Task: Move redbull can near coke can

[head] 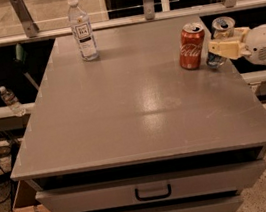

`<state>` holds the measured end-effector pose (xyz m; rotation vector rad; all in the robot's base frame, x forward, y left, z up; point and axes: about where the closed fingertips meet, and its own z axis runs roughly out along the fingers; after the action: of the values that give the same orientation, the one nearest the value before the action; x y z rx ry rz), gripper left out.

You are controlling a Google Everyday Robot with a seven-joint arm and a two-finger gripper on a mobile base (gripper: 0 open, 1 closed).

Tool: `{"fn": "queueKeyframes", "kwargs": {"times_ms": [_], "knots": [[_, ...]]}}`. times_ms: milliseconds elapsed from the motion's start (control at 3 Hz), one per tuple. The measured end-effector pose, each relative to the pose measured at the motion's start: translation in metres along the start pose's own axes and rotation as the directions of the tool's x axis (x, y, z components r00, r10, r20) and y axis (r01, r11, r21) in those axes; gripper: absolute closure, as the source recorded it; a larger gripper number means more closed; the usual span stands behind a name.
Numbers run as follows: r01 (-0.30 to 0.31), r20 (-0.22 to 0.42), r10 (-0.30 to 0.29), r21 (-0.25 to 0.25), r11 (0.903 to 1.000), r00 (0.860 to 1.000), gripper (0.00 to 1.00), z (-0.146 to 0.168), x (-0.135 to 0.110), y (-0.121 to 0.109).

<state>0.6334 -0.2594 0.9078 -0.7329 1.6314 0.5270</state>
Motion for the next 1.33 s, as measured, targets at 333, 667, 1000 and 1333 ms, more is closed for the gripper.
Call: {"fn": "queueKeyframes", "kwargs": {"times_ms": [333, 667, 1000, 1333], "knots": [[-0.029, -0.006, 0.029, -0.003, 0.9996, 1.000, 0.59, 0.005, 0.012, 0.000], [-0.052, -0.007, 0.052, -0.011, 0.9986, 0.999, 0.36, 0.010, 0.021, 0.001], [-0.077, -0.012, 0.076, -0.026, 0.9967, 0.997, 0.05, 0.017, 0.026, 0.002], [-0.078, -0.012, 0.077, -0.034, 0.9964, 0.997, 0.00, 0.020, 0.024, 0.001]]}}
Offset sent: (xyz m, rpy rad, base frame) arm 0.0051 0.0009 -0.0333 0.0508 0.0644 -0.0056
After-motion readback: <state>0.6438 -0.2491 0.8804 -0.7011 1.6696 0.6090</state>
